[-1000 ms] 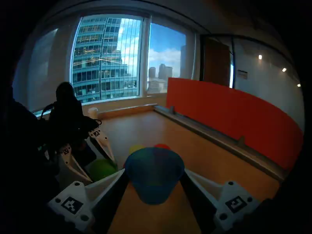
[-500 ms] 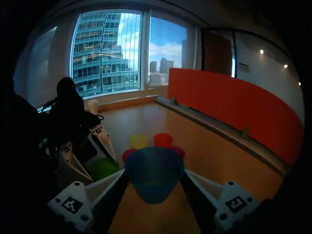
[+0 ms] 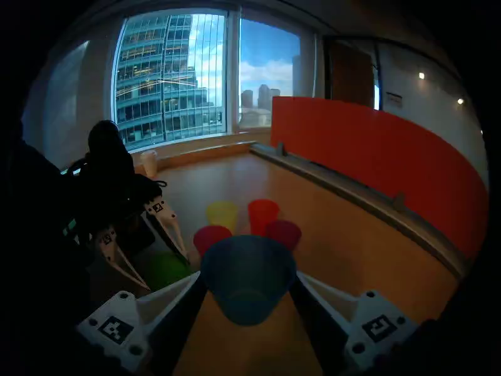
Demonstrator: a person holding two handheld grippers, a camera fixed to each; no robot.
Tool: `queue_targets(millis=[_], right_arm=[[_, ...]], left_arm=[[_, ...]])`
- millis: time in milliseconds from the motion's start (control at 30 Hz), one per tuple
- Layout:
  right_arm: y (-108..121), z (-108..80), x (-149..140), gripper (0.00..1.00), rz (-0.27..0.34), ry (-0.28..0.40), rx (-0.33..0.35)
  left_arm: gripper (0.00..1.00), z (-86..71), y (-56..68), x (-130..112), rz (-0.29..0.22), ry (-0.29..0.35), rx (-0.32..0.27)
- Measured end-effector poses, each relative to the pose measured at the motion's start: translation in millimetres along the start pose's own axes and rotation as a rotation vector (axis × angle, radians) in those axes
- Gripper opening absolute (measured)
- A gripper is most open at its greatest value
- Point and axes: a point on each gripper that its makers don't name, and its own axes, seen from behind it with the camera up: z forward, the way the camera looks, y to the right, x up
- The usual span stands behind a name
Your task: Pour water
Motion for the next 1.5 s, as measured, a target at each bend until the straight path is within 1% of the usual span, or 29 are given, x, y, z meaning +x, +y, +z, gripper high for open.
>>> queue_targets(millis=[300,567,700,1233,1433,1500], right_arm=[[-0.7,3.6,-5.5,0.91,0.002,-0.015,0.008],[-1.7,5.4,-7.9,0.91,0.006,-0.020,0.009],[-2.2,5.8,-9.4,0.91,0.006,-0.024,0.008],[-5.1,7.2,-11.1,0.91,0.008,-0.027,0.009],[-5.5,8.2,-15.1,0.91,0.006,-0.032,0.008],[-5.6,8.9,-16.5,0.91,0.006,-0.034,0.008]], left_arm=[[0.87,3.5,-1.2,-9.1,-0.005,-0.015,-0.004],[0.87,5.9,-0.5,-13.7,-0.003,-0.022,-0.010],[0.87,6.8,-0.5,-14.4,-0.011,-0.018,-0.013],[0.88,3.6,0.1,-19.2,-0.012,-0.028,-0.018],[0.96,1.9,0.0,-23.8,-0.006,-0.045,-0.013],[0.96,1.1,0.0,-26.0,-0.003,-0.051,-0.010]])
